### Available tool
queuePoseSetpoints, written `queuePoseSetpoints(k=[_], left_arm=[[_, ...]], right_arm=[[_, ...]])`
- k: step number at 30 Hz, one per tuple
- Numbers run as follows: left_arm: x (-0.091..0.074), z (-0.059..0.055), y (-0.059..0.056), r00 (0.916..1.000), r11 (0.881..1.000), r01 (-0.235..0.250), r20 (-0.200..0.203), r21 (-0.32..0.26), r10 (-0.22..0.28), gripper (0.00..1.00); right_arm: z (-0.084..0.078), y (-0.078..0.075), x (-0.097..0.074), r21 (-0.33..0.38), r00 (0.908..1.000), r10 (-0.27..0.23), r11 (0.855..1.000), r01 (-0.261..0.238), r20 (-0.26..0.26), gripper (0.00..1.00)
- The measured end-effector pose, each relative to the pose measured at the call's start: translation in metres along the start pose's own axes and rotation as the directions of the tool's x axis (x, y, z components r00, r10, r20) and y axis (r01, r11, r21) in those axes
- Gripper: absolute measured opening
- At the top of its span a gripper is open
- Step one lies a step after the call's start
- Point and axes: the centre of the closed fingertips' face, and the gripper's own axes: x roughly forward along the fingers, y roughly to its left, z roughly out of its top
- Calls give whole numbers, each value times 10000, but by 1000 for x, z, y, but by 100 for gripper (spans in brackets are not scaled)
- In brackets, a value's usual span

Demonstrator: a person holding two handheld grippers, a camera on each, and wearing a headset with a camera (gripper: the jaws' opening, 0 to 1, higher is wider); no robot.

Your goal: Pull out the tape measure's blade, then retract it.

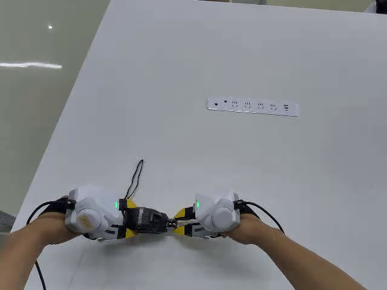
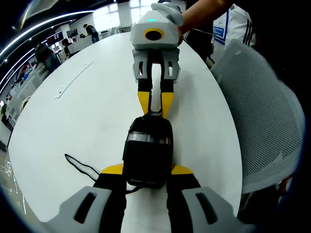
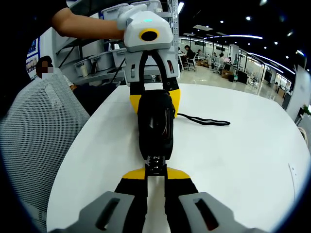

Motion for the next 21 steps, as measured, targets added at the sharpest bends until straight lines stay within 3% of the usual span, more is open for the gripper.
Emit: queuePoseSetpoints(k=[21], left_arm=[[0, 0, -1, 10000, 10000, -11, 58, -97, 12, 27]], right_arm=[[-4, 1, -8, 63, 10000, -46, 10000, 47, -74, 10]])
